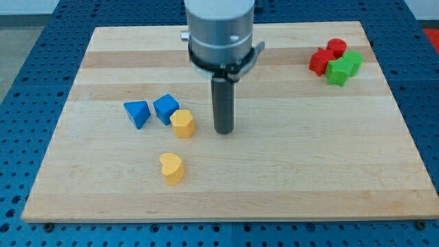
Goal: Place the yellow hexagon at the bottom of the blue cube
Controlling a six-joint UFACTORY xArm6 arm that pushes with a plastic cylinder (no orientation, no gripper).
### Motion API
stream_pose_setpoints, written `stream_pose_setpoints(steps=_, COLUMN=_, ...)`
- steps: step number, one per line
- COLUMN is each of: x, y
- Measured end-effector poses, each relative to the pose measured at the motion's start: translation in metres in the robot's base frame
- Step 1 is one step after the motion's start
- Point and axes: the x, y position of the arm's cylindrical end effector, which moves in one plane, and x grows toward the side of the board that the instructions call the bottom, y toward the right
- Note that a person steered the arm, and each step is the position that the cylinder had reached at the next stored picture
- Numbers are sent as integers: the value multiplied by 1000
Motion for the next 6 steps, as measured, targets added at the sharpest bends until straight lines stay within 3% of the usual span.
stream_pose_setpoints(steps=1, x=-20, y=-14)
stream_pose_setpoints(steps=4, x=62, y=-81)
stream_pose_setpoints(steps=6, x=63, y=-90)
